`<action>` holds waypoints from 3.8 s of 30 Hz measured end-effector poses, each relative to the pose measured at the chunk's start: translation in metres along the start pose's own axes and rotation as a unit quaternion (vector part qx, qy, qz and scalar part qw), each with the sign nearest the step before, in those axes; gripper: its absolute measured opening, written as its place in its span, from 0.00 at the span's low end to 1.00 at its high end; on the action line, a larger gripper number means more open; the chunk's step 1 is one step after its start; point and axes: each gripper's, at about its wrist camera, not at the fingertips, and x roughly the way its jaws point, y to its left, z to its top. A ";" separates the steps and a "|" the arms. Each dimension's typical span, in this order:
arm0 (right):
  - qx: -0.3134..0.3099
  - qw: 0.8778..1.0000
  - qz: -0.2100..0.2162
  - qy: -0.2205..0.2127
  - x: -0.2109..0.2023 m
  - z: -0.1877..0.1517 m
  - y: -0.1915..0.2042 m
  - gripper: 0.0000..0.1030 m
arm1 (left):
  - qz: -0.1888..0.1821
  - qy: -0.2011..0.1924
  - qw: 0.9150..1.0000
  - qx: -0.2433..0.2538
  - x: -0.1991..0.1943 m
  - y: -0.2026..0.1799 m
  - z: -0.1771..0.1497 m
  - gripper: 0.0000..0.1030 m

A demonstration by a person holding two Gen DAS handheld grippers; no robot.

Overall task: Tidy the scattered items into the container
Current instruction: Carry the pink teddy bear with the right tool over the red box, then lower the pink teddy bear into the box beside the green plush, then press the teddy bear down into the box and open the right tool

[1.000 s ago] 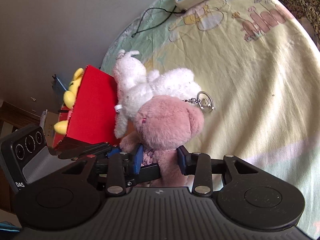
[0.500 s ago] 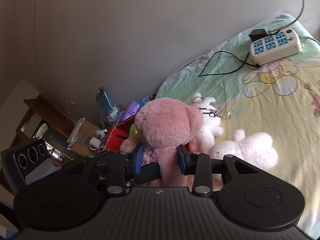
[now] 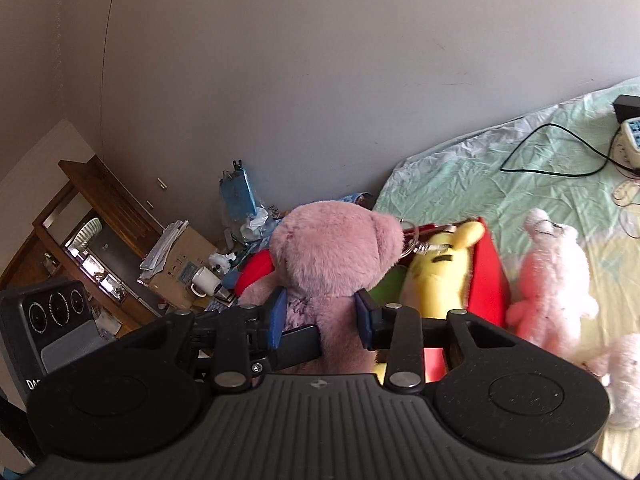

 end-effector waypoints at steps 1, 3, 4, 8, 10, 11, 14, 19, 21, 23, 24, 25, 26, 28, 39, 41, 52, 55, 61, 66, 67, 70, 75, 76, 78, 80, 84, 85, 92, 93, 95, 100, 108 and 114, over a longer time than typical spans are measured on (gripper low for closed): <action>-0.008 1.000 -0.002 -0.001 0.010 0.000 0.009 0.38 | 0.004 -0.002 1.000 -0.004 -0.002 0.010 -0.001 0.55; -0.025 1.000 -0.009 -0.001 0.029 0.000 0.023 0.38 | 0.011 -0.001 1.000 -0.010 -0.006 0.029 -0.004 0.55; -0.034 0.999 -0.014 0.000 0.040 0.000 0.031 0.38 | 0.015 0.001 1.000 -0.014 -0.008 0.039 -0.004 0.55; -0.055 0.998 -0.033 0.009 0.075 -0.004 0.051 0.38 | 0.023 0.013 0.999 -0.029 -0.008 0.074 -0.004 0.55; -0.066 0.997 -0.045 0.015 0.091 -0.005 0.060 0.38 | 0.029 0.019 0.999 -0.035 -0.007 0.087 -0.005 0.56; -0.075 0.996 -0.051 0.017 0.098 -0.006 0.064 0.38 | 0.032 0.022 0.999 -0.038 -0.006 0.093 -0.007 0.56; -0.106 0.991 -0.074 0.028 0.117 -0.009 0.078 0.38 | 0.036 0.030 0.998 -0.050 -0.001 0.110 -0.010 0.56; -0.152 0.980 -0.116 0.050 0.150 -0.017 0.090 0.37 | 0.041 0.064 0.995 -0.060 0.019 0.133 -0.014 0.56; -0.152 0.978 -0.130 0.062 0.162 -0.020 0.089 0.37 | 0.037 0.083 0.994 -0.064 0.029 0.140 -0.015 0.56; -0.149 0.975 -0.146 0.074 0.171 -0.021 0.086 0.37 | 0.031 0.104 0.992 -0.067 0.038 0.144 -0.016 0.56; -0.151 0.973 -0.158 0.079 0.175 -0.022 0.085 0.37 | 0.026 0.114 0.991 -0.067 0.042 0.144 -0.018 0.56; -0.158 0.969 -0.171 0.081 0.179 -0.023 0.086 0.37 | 0.024 0.122 0.990 -0.061 0.045 0.142 -0.018 0.56; -0.166 0.965 -0.184 0.083 0.181 -0.024 0.087 0.36 | 0.022 0.125 0.991 -0.049 0.046 0.136 -0.018 0.56; -0.185 0.957 -0.208 0.085 0.185 -0.025 0.088 0.28 | 0.009 0.137 0.990 -0.025 0.053 0.125 -0.018 0.65; -0.170 0.946 -0.258 0.098 0.187 -0.018 0.063 0.05 | -0.014 0.185 0.983 0.008 0.085 0.111 -0.021 0.82; -0.137 0.956 -0.243 0.095 0.181 -0.015 0.055 0.06 | -0.019 0.187 0.982 0.005 0.087 0.111 -0.022 0.85; -0.057 0.977 -0.189 0.084 0.166 -0.007 0.034 0.16 | -0.042 0.194 0.980 -0.017 0.096 0.109 -0.022 0.85; -0.055 0.977 -0.185 0.087 0.162 -0.007 0.029 0.16 | -0.042 0.194 0.980 -0.017 0.100 0.105 -0.026 0.85; -0.058 0.978 -0.179 0.092 0.159 -0.007 0.026 0.16 | -0.045 0.196 0.979 -0.018 0.104 0.104 -0.030 0.86; -0.088 0.978 -0.160 0.100 0.164 -0.007 0.041 0.18 | -0.043 0.192 0.980 -0.008 0.103 0.102 -0.033 0.86; -0.100 0.977 -0.159 0.104 0.167 -0.007 0.045 0.18 | -0.045 0.191 0.981 -0.010 0.103 0.103 -0.033 0.86; -0.134 0.970 -0.159 0.126 0.179 -0.007 0.051 0.18 | -0.045 0.190 0.981 -0.007 0.102 0.102 -0.034 0.86; -0.163 0.951 -0.200 0.171 0.195 -0.006 0.050 0.20 | -0.036 0.198 0.980 0.002 0.103 0.099 -0.034 0.86; -0.167 0.947 -0.205 0.181 0.198 -0.007 0.048 0.23 | -0.036 0.201 0.979 0.003 0.103 0.099 -0.033 0.86; -0.170 0.946 -0.201 0.188 0.198 -0.008 0.046 0.25 | -0.041 0.209 0.977 -0.008 0.102 0.103 -0.031 0.86; -0.166 0.946 -0.195 0.197 0.199 -0.007 0.045 0.25 | -0.044 0.218 0.975 -0.020 0.102 0.107 -0.030 0.86; -0.161 0.946 -0.186 0.212 0.202 -0.003 0.043 0.20 | -0.056 0.232 0.970 -0.044 0.104 0.113 -0.032 0.86; -0.165 0.944 -0.187 0.214 0.202 -0.003 0.046 0.20 | -0.059 0.238 0.968 -0.049 0.106 0.114 -0.032 0.86; -0.171 0.940 -0.198 0.221 0.197 -0.008 0.053 0.18 | -0.062 0.254 0.965 -0.031 0.114 0.097 -0.033 0.86; -0.167 0.940 -0.200 0.221 0.196 -0.007 0.052 0.18 | -0.063 0.252 0.965 -0.030 0.115 0.096 -0.034 0.86; -0.167 0.938 -0.205 0.222 0.199 -0.007 0.048 0.19 | -0.064 0.249 0.966 -0.031 0.117 0.096 -0.035 0.86; -0.135 0.946 -0.207 0.211 0.203 -0.003 0.037 0.23 | -0.060 0.252 0.966 -0.021 0.118 0.096 -0.035 0.86; -0.139 0.948 -0.203 0.201 0.200 -0.004 0.035 0.26 | -0.044 0.264 0.963 -0.025 0.118 0.093 -0.034 0.86; -0.127 0.954 -0.192 0.193 0.196 -0.003 0.032 0.26 | -0.036 0.265 0.963 -0.029 0.119 0.093 -0.036 0.86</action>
